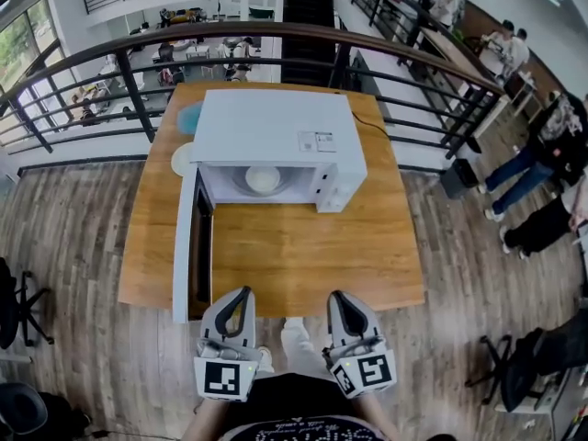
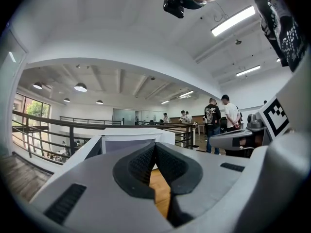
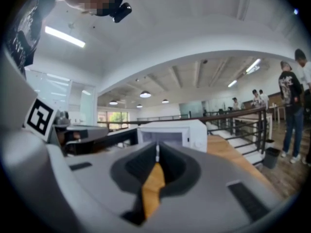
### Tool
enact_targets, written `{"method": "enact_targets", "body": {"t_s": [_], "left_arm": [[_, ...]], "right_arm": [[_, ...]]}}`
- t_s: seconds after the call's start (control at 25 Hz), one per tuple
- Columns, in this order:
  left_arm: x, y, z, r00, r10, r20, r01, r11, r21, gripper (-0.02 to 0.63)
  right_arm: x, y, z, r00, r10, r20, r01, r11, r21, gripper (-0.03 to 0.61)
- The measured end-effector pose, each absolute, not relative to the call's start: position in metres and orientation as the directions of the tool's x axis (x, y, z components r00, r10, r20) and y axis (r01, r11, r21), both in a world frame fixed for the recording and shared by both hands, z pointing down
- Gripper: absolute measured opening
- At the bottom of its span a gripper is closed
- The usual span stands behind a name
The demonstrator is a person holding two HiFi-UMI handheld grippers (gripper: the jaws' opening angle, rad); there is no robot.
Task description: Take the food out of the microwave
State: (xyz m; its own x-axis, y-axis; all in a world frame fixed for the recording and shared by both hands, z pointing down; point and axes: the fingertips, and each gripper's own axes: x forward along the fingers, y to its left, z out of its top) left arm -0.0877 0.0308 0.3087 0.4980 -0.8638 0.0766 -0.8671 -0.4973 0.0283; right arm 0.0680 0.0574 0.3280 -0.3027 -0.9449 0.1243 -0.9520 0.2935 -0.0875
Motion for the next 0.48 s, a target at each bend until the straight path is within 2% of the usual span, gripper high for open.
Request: {"method": "enact_targets", "body": {"t_s": [0.48], "left_arm": [[-0.059,-0.067,0.314,0.378,-0.921,0.097,-0.926,-0.378,0.019,0.032]], "right_arm": [[0.112,-0.062,0.325,-0.457,-0.881,0.122,-0.889,0.450,-0.082,0.037]]}}
